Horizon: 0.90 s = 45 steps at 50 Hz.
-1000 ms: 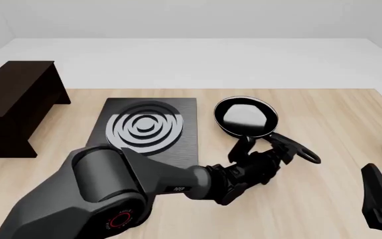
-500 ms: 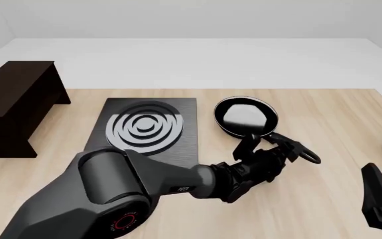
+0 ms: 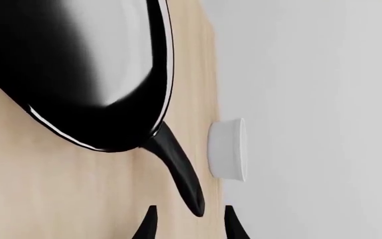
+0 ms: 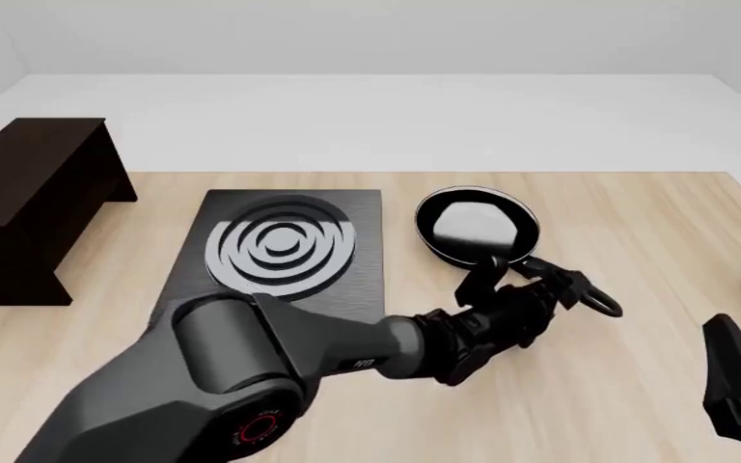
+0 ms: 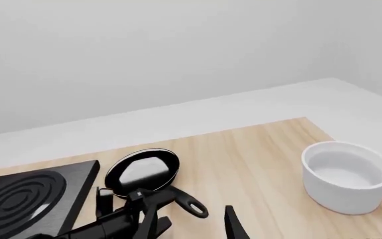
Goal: Put the frying pan on top of the cabinet.
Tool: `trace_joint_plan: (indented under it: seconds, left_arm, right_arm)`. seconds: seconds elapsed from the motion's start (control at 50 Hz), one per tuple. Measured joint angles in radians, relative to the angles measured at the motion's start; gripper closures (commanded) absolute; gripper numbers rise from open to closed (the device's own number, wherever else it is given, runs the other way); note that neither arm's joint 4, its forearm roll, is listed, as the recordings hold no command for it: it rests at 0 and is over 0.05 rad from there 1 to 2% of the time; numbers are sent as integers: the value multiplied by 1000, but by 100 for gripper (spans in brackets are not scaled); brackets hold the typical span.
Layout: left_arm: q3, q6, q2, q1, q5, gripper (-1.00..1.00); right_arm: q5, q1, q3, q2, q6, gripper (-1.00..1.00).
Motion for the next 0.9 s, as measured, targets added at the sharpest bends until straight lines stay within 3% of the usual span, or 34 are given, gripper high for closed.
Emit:
trace_joint_plan:
  seconds: [0.9]
  left_arm:
    - [-124,11,71,-5,48,-100]
  right_arm:
    - [-18,-12,0,22,29,-100]
